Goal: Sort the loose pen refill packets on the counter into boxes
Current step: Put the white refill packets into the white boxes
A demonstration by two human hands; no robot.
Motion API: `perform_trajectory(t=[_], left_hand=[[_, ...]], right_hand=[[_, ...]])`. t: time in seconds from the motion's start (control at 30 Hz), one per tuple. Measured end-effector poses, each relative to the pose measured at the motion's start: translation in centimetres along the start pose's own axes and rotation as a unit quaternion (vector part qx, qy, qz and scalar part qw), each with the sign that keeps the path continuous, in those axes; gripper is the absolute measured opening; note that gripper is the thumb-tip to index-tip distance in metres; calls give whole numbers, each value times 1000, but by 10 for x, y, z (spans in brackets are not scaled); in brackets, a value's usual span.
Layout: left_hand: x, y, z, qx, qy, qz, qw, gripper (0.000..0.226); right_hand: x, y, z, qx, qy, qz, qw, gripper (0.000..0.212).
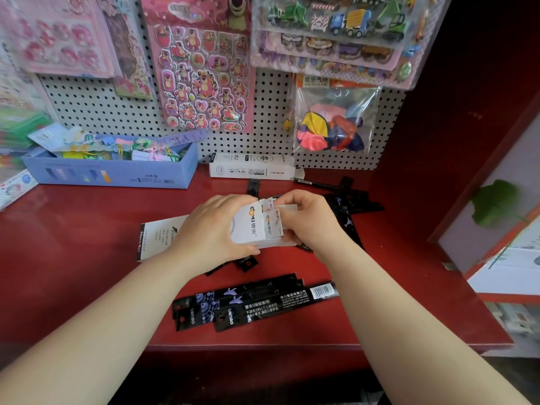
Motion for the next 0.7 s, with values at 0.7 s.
perform_trajectory(t=[0.7], left_hand=[[6, 1, 0, 4, -31, 19, 999, 80]], right_hand=[[-10, 4, -17, 2, -30, 13, 999, 12]])
Point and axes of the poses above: each hand's wrist, its own y-axis away from the middle knuckle, its own x-axis out of the palm, z = x × y, the point moved 2 cm from there along -y, towards the middle knuckle, and after that the axes turned 15 degrees about -z, right-handed, at the moved point
